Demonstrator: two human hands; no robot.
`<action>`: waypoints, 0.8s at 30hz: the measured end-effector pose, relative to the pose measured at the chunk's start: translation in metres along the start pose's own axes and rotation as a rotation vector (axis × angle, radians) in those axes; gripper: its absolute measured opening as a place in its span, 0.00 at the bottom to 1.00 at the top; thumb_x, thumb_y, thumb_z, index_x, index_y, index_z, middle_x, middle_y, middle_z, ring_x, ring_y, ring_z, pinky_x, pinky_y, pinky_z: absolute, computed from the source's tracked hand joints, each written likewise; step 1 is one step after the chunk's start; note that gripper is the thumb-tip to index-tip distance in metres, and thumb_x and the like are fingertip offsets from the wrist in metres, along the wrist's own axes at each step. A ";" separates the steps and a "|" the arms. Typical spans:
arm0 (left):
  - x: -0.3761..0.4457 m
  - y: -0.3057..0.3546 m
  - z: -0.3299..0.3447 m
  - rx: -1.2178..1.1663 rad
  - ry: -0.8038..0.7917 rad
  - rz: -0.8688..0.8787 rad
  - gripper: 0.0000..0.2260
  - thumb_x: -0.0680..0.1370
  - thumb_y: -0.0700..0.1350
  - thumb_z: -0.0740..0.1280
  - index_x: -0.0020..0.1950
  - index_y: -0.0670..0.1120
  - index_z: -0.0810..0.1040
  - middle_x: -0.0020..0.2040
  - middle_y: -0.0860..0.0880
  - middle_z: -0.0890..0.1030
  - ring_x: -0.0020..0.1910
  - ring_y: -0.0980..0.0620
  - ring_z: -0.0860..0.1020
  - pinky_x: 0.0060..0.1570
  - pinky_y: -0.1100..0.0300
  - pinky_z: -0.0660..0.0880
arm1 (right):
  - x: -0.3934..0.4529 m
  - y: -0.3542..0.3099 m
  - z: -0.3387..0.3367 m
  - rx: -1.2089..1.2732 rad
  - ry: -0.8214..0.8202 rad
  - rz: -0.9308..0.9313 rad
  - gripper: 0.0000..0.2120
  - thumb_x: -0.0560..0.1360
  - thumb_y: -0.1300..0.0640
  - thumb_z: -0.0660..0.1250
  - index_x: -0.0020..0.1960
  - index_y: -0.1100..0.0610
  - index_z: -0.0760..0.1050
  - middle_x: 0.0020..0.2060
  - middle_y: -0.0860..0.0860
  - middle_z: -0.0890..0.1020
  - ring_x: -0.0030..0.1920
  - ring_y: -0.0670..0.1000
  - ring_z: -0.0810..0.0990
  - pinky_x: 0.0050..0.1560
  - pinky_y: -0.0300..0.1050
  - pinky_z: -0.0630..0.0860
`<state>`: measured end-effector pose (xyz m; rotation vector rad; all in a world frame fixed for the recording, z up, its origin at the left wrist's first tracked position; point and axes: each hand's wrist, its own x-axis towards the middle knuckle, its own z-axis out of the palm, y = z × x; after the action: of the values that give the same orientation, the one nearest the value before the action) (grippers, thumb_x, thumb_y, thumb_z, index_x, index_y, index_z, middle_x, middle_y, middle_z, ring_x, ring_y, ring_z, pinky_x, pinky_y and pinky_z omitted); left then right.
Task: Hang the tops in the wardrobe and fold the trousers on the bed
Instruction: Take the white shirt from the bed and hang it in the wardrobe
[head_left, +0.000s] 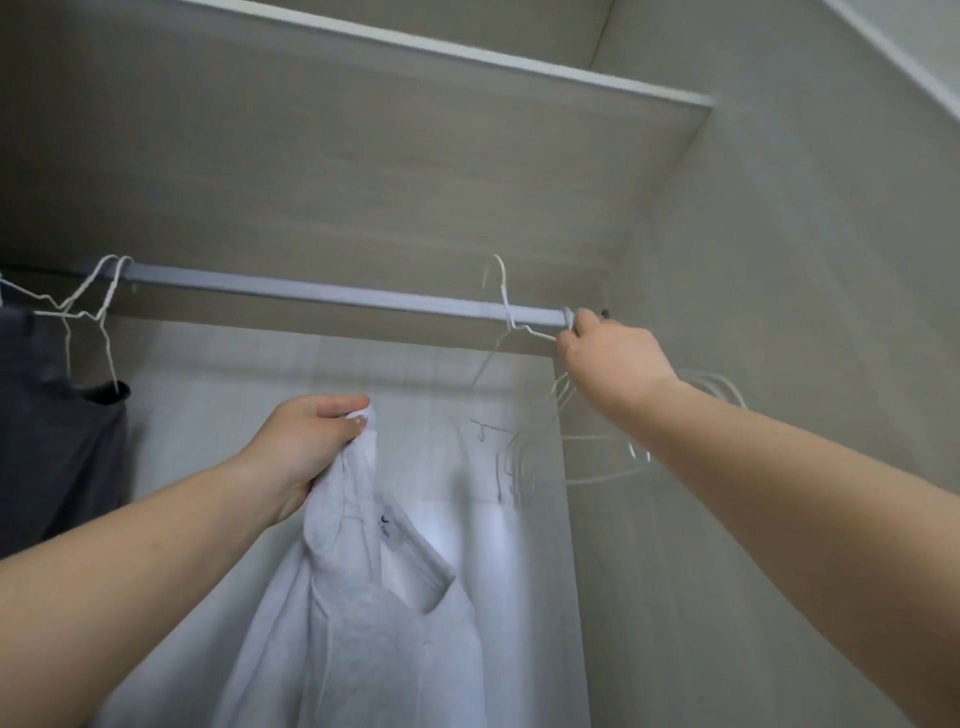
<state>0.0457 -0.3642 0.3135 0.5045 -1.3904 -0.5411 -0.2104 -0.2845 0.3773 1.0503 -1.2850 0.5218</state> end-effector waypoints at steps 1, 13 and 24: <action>0.000 -0.001 -0.001 0.016 -0.001 0.004 0.14 0.79 0.33 0.62 0.62 0.43 0.78 0.57 0.41 0.80 0.53 0.46 0.79 0.62 0.52 0.72 | -0.002 -0.003 -0.002 0.011 0.018 -0.025 0.13 0.78 0.67 0.54 0.61 0.62 0.69 0.58 0.59 0.71 0.54 0.60 0.76 0.38 0.49 0.64; -0.028 -0.044 -0.065 0.717 -0.045 0.128 0.18 0.73 0.29 0.57 0.38 0.48 0.79 0.40 0.40 0.80 0.38 0.47 0.73 0.35 0.60 0.66 | -0.079 -0.054 0.028 0.352 -0.074 -0.190 0.25 0.76 0.62 0.56 0.72 0.50 0.58 0.55 0.53 0.74 0.48 0.61 0.79 0.39 0.48 0.72; -0.068 -0.076 -0.136 1.852 -0.463 0.132 0.14 0.76 0.35 0.60 0.57 0.48 0.77 0.59 0.48 0.71 0.51 0.44 0.76 0.49 0.56 0.73 | -0.135 -0.095 0.040 0.561 -0.053 -0.297 0.26 0.78 0.60 0.55 0.74 0.46 0.59 0.56 0.52 0.78 0.45 0.61 0.78 0.39 0.48 0.75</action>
<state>0.1692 -0.3783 0.1982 1.7726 -2.0649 1.0229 -0.1886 -0.3326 0.2159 1.7007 -1.0190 0.6453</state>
